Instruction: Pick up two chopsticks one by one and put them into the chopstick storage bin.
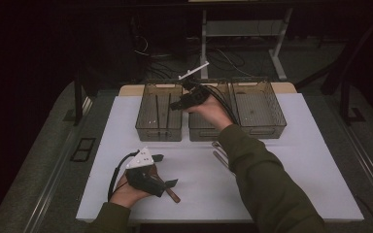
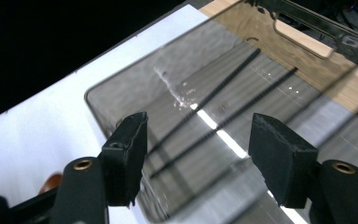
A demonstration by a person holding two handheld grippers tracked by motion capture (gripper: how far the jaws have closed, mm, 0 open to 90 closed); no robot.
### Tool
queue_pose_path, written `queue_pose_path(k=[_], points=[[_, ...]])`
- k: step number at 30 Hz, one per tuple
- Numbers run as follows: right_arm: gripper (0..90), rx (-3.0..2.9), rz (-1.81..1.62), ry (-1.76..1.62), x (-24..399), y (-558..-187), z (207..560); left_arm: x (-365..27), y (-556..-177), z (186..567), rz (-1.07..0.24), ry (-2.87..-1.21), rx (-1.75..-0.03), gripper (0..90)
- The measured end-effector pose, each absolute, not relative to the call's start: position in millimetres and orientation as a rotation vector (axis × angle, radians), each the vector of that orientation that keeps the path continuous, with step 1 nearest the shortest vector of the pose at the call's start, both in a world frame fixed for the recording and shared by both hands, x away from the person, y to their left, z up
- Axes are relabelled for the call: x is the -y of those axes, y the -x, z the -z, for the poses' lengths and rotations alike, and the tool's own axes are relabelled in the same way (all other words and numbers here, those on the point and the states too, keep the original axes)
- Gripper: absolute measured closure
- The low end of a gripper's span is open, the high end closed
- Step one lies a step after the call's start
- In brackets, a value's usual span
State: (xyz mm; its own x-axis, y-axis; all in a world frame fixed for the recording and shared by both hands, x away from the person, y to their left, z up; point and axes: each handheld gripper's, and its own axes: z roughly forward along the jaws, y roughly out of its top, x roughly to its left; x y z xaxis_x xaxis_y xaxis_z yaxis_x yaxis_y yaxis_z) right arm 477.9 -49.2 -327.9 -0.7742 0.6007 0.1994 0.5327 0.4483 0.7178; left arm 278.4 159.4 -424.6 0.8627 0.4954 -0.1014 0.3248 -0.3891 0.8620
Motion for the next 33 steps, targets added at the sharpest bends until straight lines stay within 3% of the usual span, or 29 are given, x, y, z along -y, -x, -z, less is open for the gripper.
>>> queue_pose_path(k=[33], points=[[31.2,-2.509,-1.41,-0.956,203.1,-371.5,357.5,-159.4,-276.0,426.0,-0.216,-2.026,-0.626,0.0]])
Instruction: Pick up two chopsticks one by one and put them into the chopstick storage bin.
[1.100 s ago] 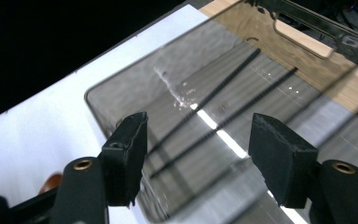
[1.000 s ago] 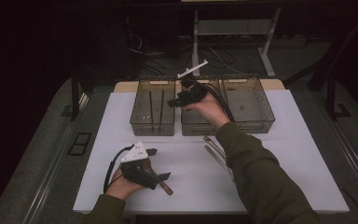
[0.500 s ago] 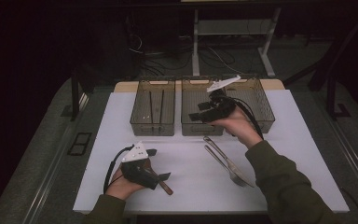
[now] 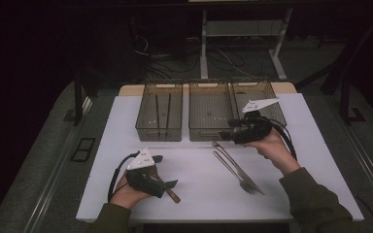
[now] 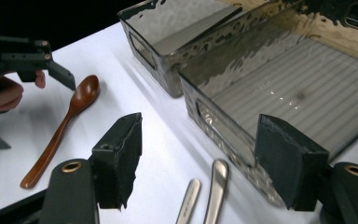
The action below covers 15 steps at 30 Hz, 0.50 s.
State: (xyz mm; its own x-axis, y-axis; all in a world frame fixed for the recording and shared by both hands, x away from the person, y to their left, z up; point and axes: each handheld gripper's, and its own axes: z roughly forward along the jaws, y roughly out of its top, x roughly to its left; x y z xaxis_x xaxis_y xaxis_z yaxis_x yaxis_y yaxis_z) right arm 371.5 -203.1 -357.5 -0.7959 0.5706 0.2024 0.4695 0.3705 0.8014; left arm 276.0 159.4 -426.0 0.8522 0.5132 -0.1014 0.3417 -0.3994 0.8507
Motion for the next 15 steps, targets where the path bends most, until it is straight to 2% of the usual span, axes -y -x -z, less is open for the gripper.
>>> queue_pose_path(k=[15], points=[[30.0,-2.469,-1.427,-0.98,238.5,-333.0,379.7,-159.1,-275.2,425.5,-0.226,-2.024,-0.626,0.0]])
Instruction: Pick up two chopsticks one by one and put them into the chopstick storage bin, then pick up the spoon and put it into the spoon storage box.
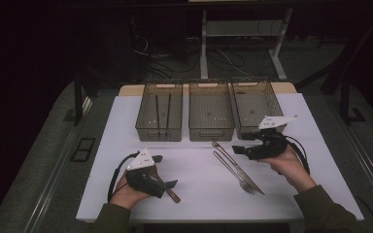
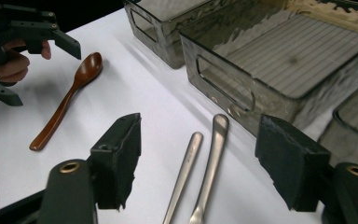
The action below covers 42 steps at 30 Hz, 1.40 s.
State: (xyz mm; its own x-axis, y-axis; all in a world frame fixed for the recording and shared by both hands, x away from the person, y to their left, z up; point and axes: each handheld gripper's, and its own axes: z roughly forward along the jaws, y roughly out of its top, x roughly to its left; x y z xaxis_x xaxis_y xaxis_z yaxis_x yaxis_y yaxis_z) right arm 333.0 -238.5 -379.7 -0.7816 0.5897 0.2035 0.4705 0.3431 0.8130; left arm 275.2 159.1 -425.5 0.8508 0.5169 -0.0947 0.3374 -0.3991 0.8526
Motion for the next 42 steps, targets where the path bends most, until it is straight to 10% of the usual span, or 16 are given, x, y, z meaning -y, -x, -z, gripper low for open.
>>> queue_pose_path(k=[25,42], points=[[17.9,-2.346,-1.346,-1.068,281.1,-279.7,435.0,-167.5,-275.7,423.1,-0.246,-2.024,-0.644,6.0],[17.4,-2.309,-1.336,-1.077,299.2,-256.9,442.5,-184.3,-264.1,421.2,-0.145,-2.12,-0.642,70.6]])
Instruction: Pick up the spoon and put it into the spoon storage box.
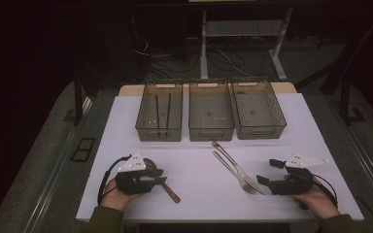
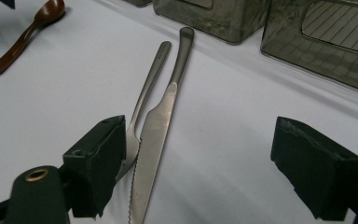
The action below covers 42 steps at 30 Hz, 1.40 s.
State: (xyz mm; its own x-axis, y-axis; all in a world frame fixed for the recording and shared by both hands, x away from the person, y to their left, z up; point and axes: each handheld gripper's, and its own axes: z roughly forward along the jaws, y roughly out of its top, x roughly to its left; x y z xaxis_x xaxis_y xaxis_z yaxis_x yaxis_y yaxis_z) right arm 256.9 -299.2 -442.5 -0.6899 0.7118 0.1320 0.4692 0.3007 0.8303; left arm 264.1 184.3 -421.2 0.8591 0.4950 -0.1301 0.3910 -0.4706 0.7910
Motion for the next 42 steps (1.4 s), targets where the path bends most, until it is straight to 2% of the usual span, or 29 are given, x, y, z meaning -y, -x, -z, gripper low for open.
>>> queue_pose_path(k=[7,16,25,31,42], points=[[17.3,-2.325,-1.33,-1.071,295.3,-256.9,443.3,-187.2,-260.0,427.9,-0.101,-2.193,-0.655,88.7],[17.3,-2.325,-1.309,-1.073,296.6,-258.2,443.8,-185.3,-263.1,438.4,-0.038,-2.251,-0.613,88.8],[17.3,-2.325,-1.31,-1.071,296.9,-258.4,443.6,-167.0,-261.7,445.1,-0.003,-2.302,-0.524,88.8],[17.3,-2.324,-1.312,-1.072,296.5,-258.5,443.5,-153.8,-264.5,445.2,-0.055,-2.332,-0.461,88.8],[17.3,-2.325,-1.314,-1.071,296.2,-258.7,443.6,-133.7,-280.8,446.1,-0.108,-2.319,-0.466,88.8]])
